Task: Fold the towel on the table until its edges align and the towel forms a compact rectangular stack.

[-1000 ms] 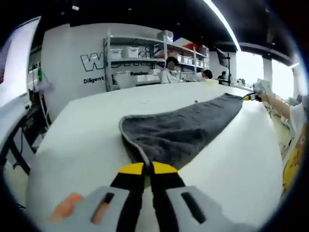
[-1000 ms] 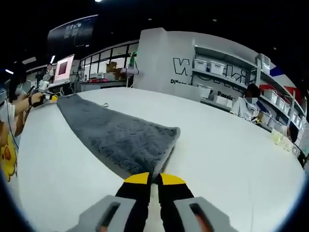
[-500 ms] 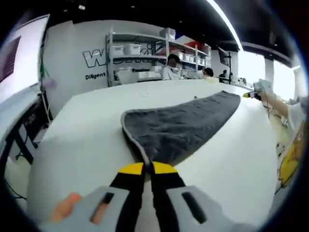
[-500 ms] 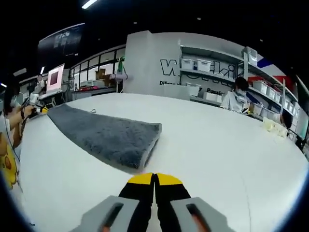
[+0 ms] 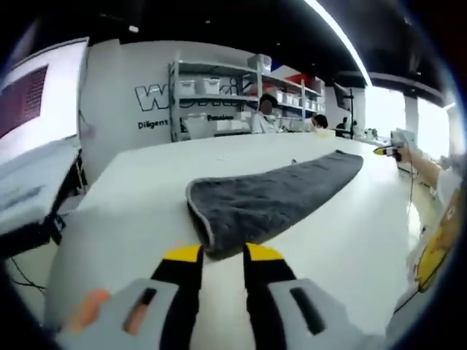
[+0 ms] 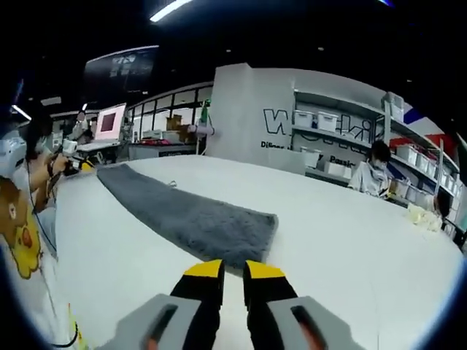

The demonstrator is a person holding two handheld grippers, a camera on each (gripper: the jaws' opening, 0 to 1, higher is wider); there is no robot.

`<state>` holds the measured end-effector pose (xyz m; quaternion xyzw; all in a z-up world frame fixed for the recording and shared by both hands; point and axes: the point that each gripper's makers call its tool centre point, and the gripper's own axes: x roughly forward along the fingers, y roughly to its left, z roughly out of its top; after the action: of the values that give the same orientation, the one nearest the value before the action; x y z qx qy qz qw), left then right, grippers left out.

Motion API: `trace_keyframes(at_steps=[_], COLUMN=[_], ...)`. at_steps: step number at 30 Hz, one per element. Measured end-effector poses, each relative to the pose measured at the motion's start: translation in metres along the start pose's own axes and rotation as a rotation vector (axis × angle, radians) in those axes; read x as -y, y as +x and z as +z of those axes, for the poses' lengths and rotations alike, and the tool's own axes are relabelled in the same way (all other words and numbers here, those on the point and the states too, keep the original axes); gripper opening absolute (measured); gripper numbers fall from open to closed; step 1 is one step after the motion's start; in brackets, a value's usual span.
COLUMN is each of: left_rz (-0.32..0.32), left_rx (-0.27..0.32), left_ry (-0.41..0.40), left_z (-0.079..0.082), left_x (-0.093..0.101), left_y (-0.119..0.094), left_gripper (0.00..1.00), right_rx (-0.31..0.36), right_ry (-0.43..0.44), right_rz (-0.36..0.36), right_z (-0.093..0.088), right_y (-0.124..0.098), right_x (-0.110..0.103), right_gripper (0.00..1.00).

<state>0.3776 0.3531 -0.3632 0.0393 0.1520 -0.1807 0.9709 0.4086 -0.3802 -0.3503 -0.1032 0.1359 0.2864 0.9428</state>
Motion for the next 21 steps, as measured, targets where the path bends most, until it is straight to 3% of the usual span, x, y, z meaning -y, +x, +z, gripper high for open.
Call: trace_keyframes(at_steps=[4, 7, 14, 21], left_rz=[-0.010, -0.029, -0.032, 0.023], left_rx=[0.047, 0.078, 0.039, 0.041], left_ry=[-0.002, 0.041, 0.061, 0.059], left_z=[0.005, 0.005, -0.009, -0.009], left_x=[0.023, 0.042, 0.069, 0.086], left_y=[-0.017, -0.027, -0.037, -0.041], left_gripper=[0.35, 0.42, 0.53, 0.68], right_rx=[0.012, 0.016, 0.037, 0.009], right_ry=[0.009, 0.006, -0.016, 0.000], right_rz=[0.026, 0.043, 0.040, 0.003], right_z=[0.006, 0.007, 0.012, 0.005], right_y=[-0.003, -0.005, -0.012, -0.014], right_x=[-0.022, -0.038, -0.066, -0.087], right_gripper=[0.17, 0.21, 0.30, 0.41])
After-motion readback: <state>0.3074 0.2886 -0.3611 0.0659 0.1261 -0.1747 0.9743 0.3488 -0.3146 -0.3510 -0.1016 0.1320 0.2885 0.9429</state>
